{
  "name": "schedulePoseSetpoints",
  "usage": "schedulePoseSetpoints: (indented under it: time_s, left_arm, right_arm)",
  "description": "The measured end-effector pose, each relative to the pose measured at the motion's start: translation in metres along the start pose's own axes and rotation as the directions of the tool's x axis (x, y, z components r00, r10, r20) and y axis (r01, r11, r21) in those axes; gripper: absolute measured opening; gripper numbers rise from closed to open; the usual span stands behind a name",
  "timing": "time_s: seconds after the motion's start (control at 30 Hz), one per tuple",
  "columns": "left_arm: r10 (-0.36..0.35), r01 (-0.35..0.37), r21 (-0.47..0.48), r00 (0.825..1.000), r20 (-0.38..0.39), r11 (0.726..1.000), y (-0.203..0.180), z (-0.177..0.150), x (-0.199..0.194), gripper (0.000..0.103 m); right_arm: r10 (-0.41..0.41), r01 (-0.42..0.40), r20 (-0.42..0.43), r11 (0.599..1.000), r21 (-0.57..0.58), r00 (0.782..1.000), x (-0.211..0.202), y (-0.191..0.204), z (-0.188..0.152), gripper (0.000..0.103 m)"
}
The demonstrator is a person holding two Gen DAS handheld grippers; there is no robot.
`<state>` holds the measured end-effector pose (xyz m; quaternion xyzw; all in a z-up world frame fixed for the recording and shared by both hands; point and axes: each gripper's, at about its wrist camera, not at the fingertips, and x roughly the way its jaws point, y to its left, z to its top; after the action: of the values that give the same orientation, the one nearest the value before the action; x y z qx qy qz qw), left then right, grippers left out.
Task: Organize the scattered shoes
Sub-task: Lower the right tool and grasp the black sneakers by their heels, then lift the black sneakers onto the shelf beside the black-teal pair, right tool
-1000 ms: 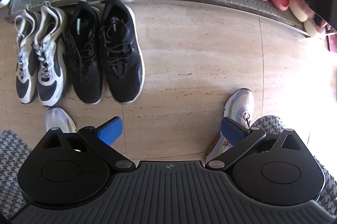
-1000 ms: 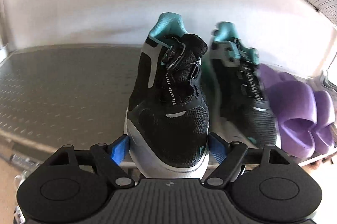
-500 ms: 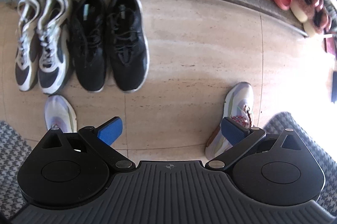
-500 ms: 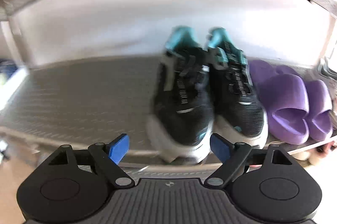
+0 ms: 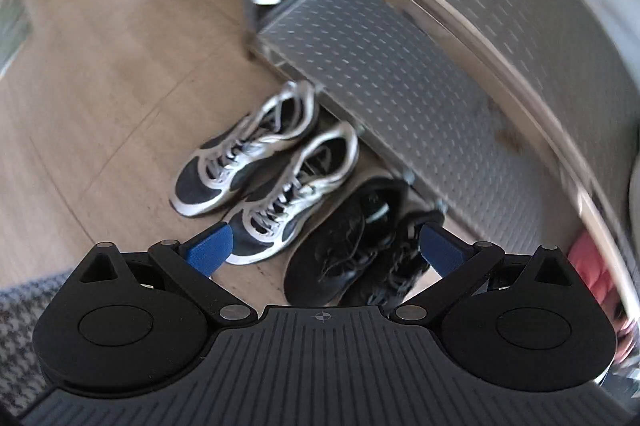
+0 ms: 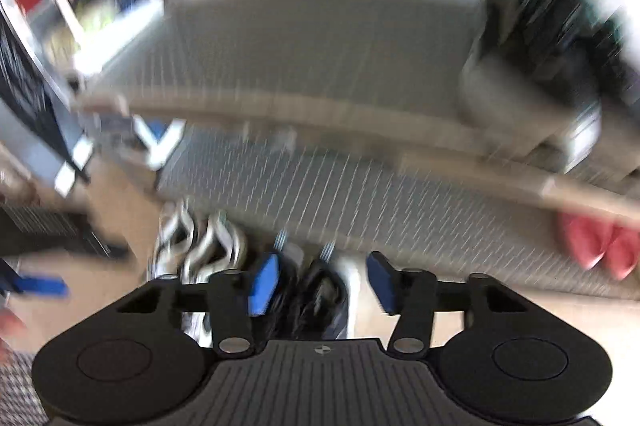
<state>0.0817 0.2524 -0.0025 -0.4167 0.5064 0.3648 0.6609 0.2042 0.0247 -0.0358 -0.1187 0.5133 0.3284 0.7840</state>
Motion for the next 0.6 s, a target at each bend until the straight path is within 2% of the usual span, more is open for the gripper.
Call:
schedulePoseSetpoints:
  time_s: [0.07,0.23,0.27,0.33,0.4,0.47,0.5,0.6]
  left_arm:
    - [-0.025,0.024,-0.037,0.999,-0.024,0.999,0.006,0.006,0.002,0.102]
    - [-0.038,0.036,-0.079,0.999,-0.027,0.996,0.019,0.015,0.001,0.102]
    - [-0.038,0.035,-0.086,0.999,-0.025,0.996,0.022,0.016,0.001,0.102]
    - [-0.034,0.032,-0.098,0.999,-0.019,0.995,0.026,0.018,0.000,0.102]
    - [-0.026,0.024,-0.114,1.000,-0.017,0.993,0.032,0.019,0.000,0.102]
    - [-0.028,0.025,-0.123,0.999,-0.021,0.992,0.034,0.019,0.001,0.102]
    - [-0.030,0.027,-0.126,0.999,-0.024,0.992,0.034,0.019,0.001,0.102]
    - [-0.028,0.024,-0.116,0.999,-0.031,0.993,0.033,0.018,0.002,0.102]
  right_arm:
    - [0.020,-0.019,-0.083,1.000,0.020,0.996,0.041,0.007,-0.007,0.040]
    - [-0.019,0.045,-0.162,0.986,0.163,0.987,0.136,0.010,-0.007,0.044]
    - [-0.027,0.057,-0.175,0.984,0.166,0.984,0.147,0.011,-0.007,0.044]
    - [-0.053,0.087,-0.204,0.983,0.164,0.977,0.173,0.013,-0.007,0.055]
    - [-0.075,0.116,-0.226,0.978,0.175,0.971,0.194,0.014,-0.006,0.060]
    - [-0.078,0.127,-0.235,0.972,0.200,0.969,0.207,0.012,-0.004,0.060]
    - [-0.079,0.132,-0.239,0.968,0.213,0.968,0.213,0.011,-0.004,0.056]
    - [-0.067,0.132,-0.238,0.955,0.266,0.969,0.234,0.012,-0.008,0.057]
